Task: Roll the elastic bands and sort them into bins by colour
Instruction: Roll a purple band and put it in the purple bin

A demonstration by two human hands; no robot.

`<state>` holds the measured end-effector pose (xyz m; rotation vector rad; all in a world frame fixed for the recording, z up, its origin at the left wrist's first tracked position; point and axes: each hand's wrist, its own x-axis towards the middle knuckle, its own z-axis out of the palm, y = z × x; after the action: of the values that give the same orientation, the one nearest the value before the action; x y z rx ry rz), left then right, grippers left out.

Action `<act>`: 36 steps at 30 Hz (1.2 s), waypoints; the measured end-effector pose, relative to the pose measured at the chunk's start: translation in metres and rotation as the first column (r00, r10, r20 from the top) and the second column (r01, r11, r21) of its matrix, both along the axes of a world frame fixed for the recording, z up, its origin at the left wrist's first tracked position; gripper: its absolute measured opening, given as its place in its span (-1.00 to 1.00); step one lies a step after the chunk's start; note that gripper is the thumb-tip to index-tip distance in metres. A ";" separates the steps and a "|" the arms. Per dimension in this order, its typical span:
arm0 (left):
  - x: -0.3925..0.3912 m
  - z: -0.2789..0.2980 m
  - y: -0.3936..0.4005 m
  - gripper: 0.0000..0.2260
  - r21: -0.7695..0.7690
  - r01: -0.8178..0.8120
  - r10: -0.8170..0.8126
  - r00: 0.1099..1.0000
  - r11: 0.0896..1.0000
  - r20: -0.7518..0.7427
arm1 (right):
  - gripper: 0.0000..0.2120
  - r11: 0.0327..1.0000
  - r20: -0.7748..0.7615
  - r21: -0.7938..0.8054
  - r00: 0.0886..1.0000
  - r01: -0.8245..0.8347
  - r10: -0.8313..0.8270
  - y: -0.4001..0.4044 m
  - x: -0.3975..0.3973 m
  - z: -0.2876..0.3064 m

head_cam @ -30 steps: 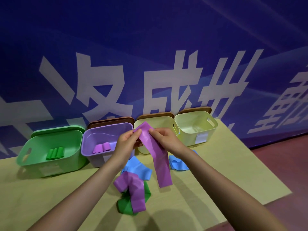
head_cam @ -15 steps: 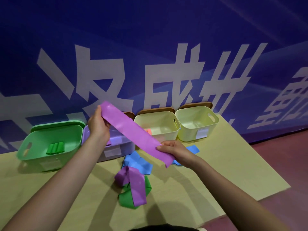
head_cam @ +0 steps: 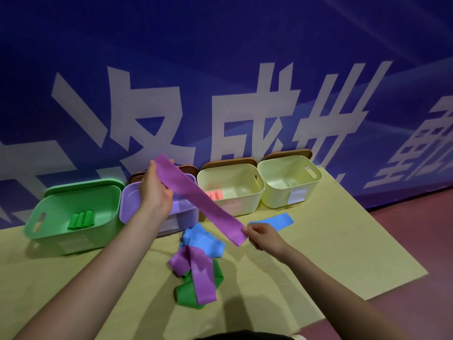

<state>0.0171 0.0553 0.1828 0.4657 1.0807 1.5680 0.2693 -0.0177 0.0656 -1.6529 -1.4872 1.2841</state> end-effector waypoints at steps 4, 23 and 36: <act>0.034 0.014 -0.030 -0.67 0.049 0.181 -0.169 0.967 0.982 -0.192 | -0.87 0.985 0.206 0.164 0.978 -0.057 0.022 0.001 -0.010 0.013; 0.065 0.005 -0.079 -0.79 0.020 0.476 -0.414 0.785 0.879 -0.461 | -0.91 0.836 -0.464 0.472 0.885 0.280 -0.035 0.002 -0.061 0.129; 0.062 -0.004 -0.072 -0.62 -0.058 0.514 -0.515 0.836 0.856 -0.189 | -0.74 0.594 0.217 0.781 0.976 -0.193 0.033 0.008 -0.029 0.112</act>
<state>0.0792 -0.0164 0.1791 0.8501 0.9988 1.0520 0.2401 -0.0102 0.1774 -1.0649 -1.9124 0.3480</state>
